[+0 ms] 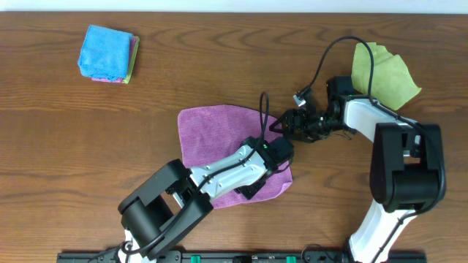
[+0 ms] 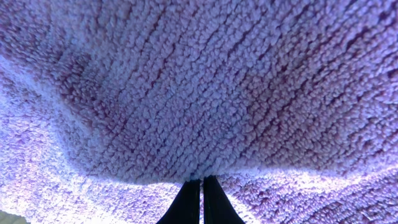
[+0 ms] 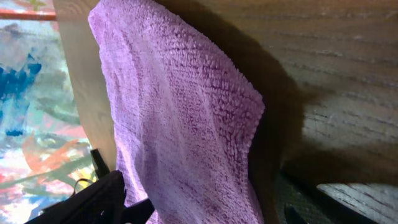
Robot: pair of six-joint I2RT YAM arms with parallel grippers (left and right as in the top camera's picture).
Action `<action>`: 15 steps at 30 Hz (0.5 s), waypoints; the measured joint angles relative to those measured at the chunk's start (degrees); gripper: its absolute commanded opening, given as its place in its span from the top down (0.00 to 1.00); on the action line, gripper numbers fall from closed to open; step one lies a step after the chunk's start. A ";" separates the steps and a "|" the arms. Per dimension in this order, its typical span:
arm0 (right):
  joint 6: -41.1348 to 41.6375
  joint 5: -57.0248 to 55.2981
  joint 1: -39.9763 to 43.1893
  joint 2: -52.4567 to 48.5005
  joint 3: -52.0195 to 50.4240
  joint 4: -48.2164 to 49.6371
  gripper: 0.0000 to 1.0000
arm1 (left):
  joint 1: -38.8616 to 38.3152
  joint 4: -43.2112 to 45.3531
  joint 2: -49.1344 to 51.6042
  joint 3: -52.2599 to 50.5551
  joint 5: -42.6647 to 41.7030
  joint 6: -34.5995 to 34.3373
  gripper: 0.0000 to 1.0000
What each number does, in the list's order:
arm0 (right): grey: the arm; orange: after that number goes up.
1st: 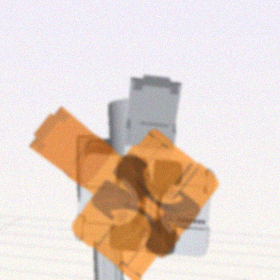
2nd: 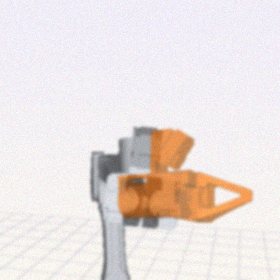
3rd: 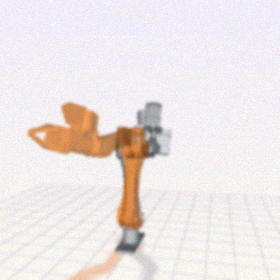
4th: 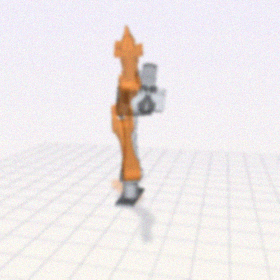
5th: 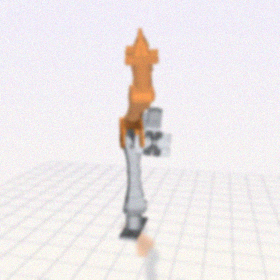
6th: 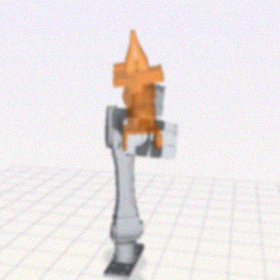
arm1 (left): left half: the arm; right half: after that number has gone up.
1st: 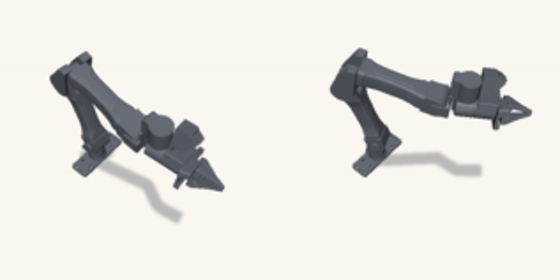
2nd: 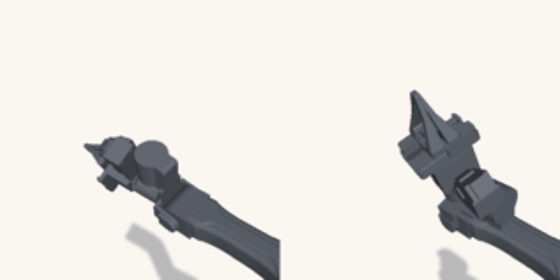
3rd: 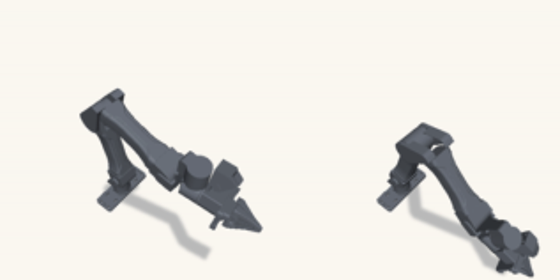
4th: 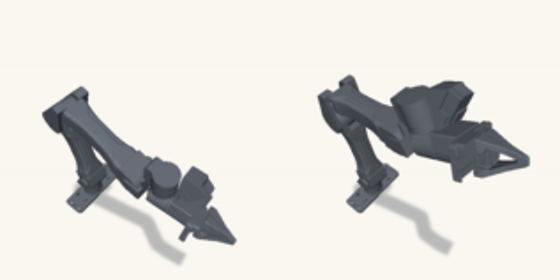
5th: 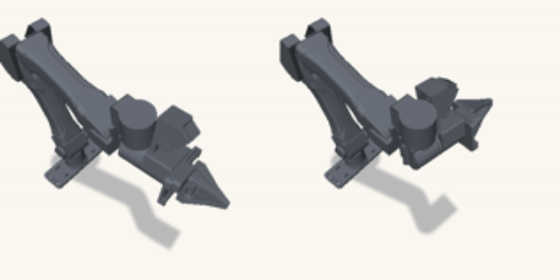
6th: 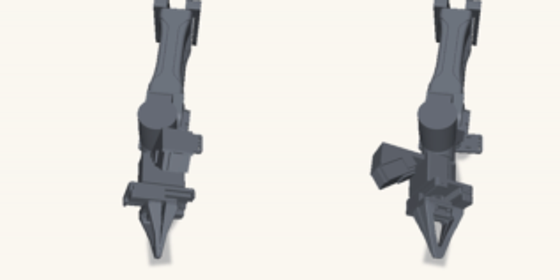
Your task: Fold the cloth
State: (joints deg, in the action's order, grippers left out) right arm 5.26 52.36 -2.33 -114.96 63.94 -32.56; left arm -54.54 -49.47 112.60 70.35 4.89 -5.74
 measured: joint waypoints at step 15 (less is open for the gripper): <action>16.57 4.20 -6.69 0.02 -5.03 23.02 0.14 | 0.00 0.02 0.00 0.00 -0.13 0.00 0.94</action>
State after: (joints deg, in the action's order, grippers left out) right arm 21.82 56.55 -9.02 -114.93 58.92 -9.54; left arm -54.54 -49.45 112.60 70.35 4.75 -5.74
